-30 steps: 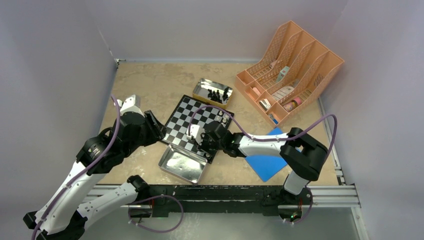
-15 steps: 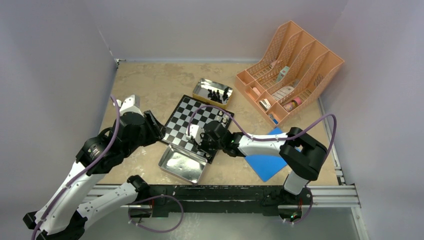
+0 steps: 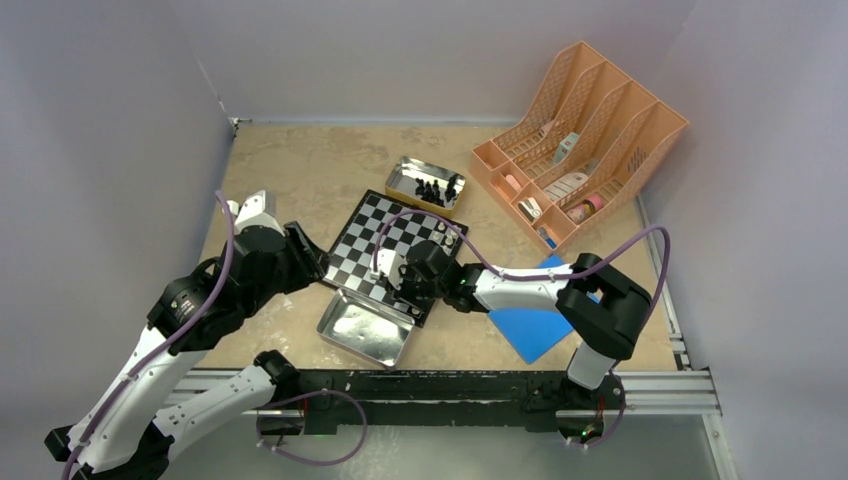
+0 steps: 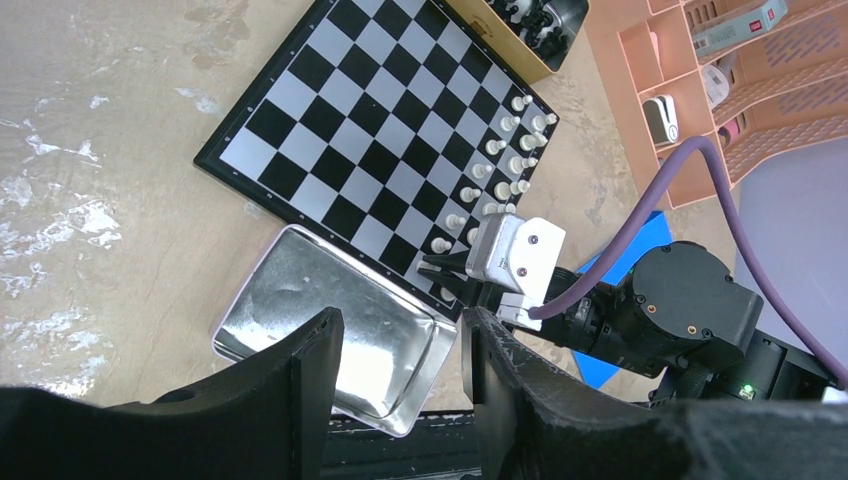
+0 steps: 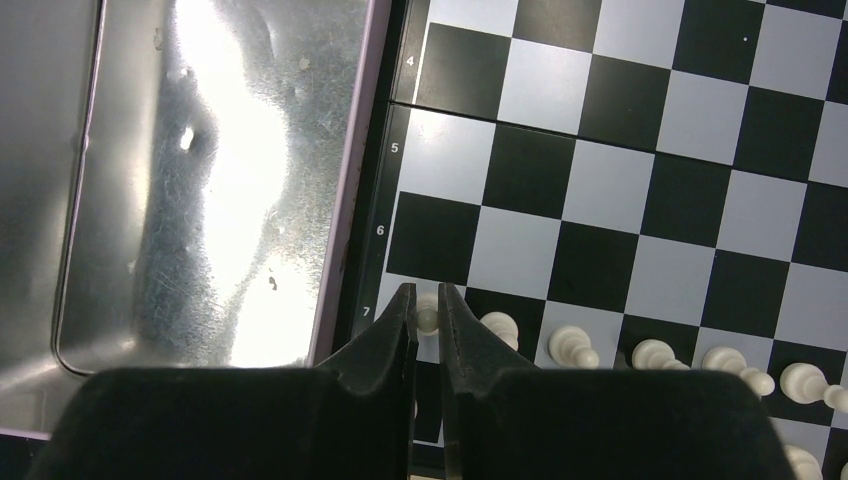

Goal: Set up the chess pieces on the board
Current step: Place the chess piece on the chessboard.

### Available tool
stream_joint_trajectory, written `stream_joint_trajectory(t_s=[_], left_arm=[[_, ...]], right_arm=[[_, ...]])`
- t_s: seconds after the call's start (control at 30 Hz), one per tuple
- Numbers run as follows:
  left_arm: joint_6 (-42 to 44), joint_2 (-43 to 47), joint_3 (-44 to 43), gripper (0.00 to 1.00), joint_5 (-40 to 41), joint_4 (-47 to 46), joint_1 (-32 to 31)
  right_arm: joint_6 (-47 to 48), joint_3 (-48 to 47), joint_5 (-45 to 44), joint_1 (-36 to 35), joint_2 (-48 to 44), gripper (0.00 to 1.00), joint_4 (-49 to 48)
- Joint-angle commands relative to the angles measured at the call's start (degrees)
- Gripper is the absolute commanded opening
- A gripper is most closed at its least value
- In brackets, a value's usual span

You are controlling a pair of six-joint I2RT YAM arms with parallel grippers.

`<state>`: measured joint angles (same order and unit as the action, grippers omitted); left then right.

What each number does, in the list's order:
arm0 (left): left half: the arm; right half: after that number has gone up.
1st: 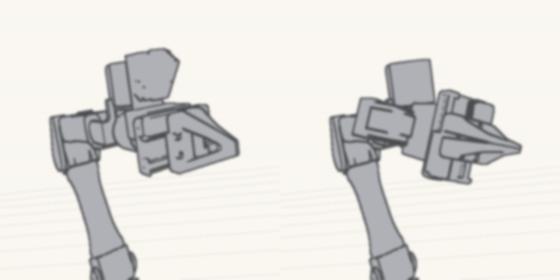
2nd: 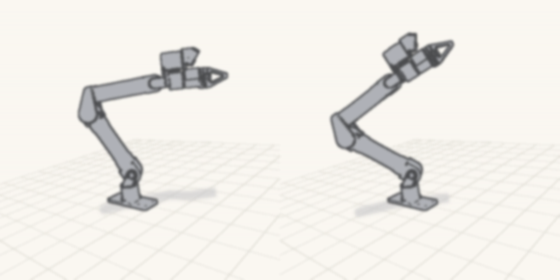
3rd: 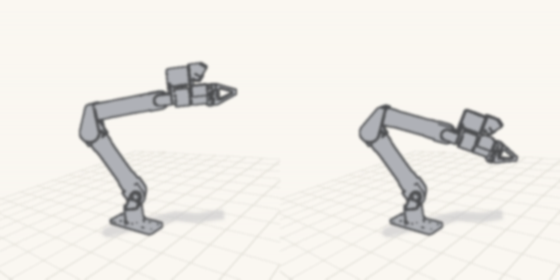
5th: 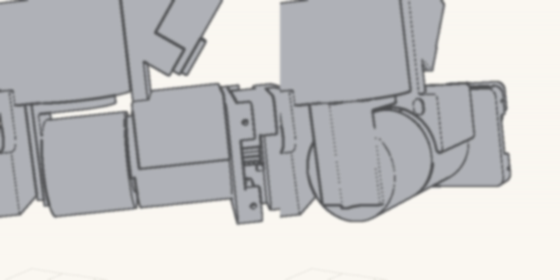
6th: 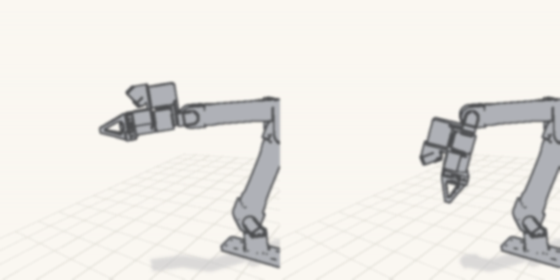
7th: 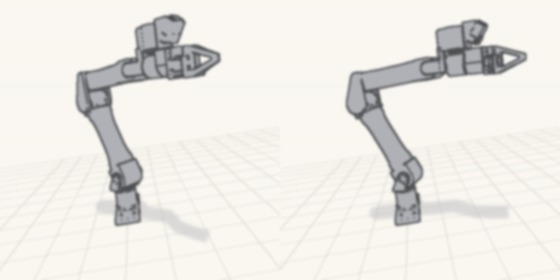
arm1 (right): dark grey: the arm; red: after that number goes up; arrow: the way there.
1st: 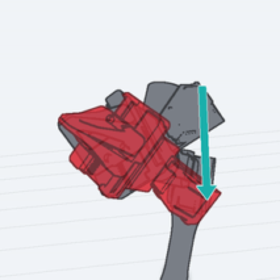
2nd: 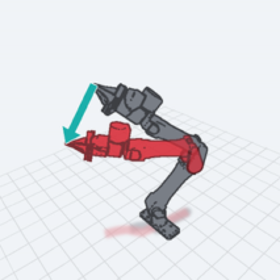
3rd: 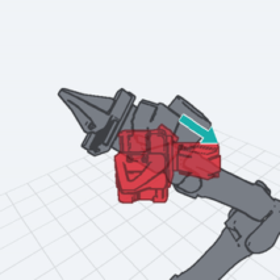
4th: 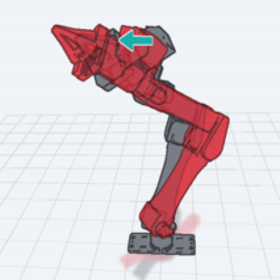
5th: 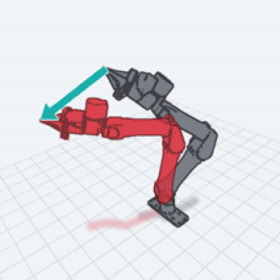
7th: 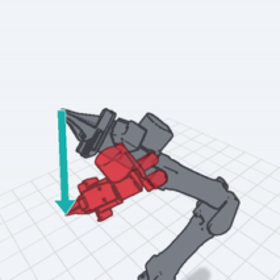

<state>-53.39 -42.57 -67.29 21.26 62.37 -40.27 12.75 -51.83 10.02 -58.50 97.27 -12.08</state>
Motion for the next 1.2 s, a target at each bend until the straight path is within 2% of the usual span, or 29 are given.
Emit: stream_joint_trajectory(t_s=[0.0,0.23,0.47,0.9,1.03,1.17], left_arm=[[-0.28,0.28,-2.03,0.47,0.81,-0.33,-0.16],[0.00,0.22,-2.23,0.47,0.72,-0.41,-0.16],[0.04,0.51,-2.23,0.47,0.63,-0.32,-0.17],[1.40,0.38,-3.23,0.47,-1.10,-0.47,-0.16],[1.70,-0.32,-3.46,0.47,-2.15,-0.53,-0.16],[5.57,-0.93,-2.77,0.49,-7.16,-4.08,-0.22]], right_arm=[[0.87,-2.35,0.19,-0.35,-0.28,0.12,0.65],[0.87,-2.16,0.00,-0.38,-0.50,0.11,1.00],[0.70,-2.53,-0.27,-0.39,-1.01,0.20,1.35],[0.56,-7.18,-2.99,-0.38,-4.20,0.21,4.70],[-5.04,-8.19,-2.84,-0.34,-7.89,0.24,4.88],[-16.09,-7.72,-0.91,-0.35,-12.88,0.29,0.53]])
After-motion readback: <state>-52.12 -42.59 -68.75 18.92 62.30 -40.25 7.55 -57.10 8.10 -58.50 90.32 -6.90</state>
